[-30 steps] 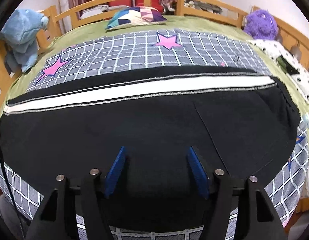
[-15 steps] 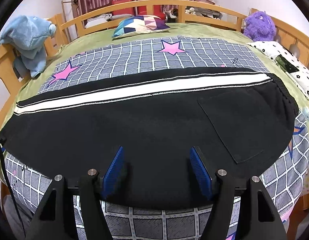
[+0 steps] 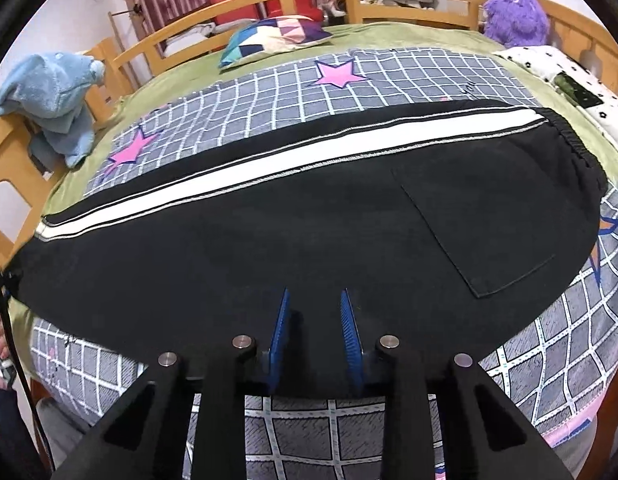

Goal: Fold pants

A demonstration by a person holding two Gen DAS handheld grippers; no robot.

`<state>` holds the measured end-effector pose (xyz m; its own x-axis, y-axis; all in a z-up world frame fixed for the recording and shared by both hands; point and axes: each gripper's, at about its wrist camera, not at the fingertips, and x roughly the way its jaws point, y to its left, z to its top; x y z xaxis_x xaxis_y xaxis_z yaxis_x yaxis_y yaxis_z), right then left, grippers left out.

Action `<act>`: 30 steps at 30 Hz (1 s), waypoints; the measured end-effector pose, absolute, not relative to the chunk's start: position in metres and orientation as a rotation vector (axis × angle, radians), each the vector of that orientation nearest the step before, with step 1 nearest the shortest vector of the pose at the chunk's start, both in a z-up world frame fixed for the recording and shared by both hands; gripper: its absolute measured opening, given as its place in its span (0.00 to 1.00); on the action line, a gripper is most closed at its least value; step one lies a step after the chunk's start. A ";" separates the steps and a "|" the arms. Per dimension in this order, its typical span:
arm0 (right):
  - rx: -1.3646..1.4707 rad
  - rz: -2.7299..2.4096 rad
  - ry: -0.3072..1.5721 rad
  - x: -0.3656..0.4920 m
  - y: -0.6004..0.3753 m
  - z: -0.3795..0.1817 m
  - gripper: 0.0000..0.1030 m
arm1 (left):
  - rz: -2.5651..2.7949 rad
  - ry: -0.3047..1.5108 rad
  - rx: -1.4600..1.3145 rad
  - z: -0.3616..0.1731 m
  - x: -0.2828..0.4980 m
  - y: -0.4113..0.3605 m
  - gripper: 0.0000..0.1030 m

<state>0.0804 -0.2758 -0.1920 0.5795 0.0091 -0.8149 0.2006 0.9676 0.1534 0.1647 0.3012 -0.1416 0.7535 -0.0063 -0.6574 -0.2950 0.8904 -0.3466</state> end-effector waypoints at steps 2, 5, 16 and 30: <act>0.240 -0.109 0.939 0.077 -0.281 -0.189 0.26 | 0.130 0.672 -0.392 -0.115 0.165 0.273 0.18; 0.248 -0.105 0.919 0.067 -0.296 -0.185 0.26 | 0.043 0.644 -0.306 -0.082 0.165 0.221 0.18; 0.255 -0.162 0.887 0.028 -0.368 -0.190 0.28 | -0.242 0.713 -0.060 -0.081 0.160 -0.013 0.17; 0.312 -0.125 0.914 0.018 -0.391 -0.208 0.29 | -0.499 1.008 0.014 -0.162 0.116 -0.131 0.37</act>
<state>0.0182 -0.3914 -0.2084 0.6073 0.0255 -0.7940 0.2380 0.9477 0.2126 0.1162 -0.1311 -0.1620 0.4310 -0.3940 -0.8118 0.4070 0.8878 -0.2149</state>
